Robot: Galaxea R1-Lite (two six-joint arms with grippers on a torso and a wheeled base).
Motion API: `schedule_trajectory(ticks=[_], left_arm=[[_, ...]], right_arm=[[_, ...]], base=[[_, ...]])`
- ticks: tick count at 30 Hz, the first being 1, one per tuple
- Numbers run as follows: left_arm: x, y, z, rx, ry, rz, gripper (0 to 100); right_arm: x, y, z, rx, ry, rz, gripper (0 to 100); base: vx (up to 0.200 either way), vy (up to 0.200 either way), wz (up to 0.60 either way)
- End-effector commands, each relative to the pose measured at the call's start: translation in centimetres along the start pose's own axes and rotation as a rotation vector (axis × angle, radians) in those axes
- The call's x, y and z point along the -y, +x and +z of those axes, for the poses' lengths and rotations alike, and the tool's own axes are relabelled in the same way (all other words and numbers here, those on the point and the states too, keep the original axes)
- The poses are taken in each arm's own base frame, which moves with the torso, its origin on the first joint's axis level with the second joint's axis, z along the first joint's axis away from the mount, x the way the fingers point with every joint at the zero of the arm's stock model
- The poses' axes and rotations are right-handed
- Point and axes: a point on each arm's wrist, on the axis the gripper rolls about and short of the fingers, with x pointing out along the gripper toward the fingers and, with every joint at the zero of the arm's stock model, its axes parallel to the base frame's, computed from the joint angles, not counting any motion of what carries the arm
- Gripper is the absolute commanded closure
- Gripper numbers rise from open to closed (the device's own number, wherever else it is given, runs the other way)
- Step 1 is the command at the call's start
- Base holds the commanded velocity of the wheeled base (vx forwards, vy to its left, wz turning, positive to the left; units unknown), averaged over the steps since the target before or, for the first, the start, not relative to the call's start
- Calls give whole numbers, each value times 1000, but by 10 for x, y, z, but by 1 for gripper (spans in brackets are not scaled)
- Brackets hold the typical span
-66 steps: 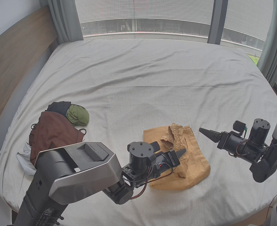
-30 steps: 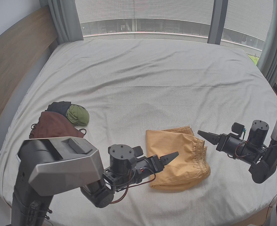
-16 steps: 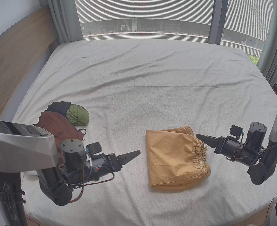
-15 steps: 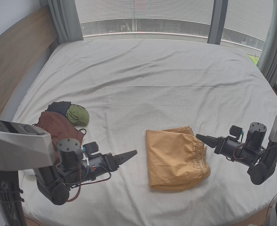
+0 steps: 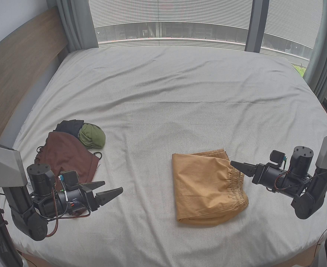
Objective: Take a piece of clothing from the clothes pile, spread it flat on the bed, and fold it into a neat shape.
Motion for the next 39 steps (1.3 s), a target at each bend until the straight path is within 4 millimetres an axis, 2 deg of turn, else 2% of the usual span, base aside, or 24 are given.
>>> schedule_trajectory(ticks=[1, 6, 15, 21, 26, 34, 39], left_arm=[[-7, -10, -14, -52, 56, 32, 0], [-15, -12, -18, -71, 101, 24, 0], [-11, -13, -21, -86, 87, -1, 0], [-14, -12, -25, -104, 71, -35, 0], [-11, -16, -35, -149, 42, -40, 0], [-8, -14, -41, -177, 31, -50, 0], [-8, -13, -40, -175, 33, -55, 0]], right_arm=[[3, 1, -5, -19, 10, -10, 0], [4, 0, -5, -17, 11, -14, 0], [10, -1, -6, -22, -4, -29, 0], [31, 2, -23, -75, 6, -87, 0], [42, 4, -33, -111, 20, -113, 0], [71, -3, -53, -173, -7, -194, 0], [77, -5, -63, -211, 4, -212, 0]], base=[[0, 0, 0], [0, 0, 0], [0, 0, 0], [0, 0, 0], [0, 0, 0], [0, 0, 0], [0, 0, 0]])
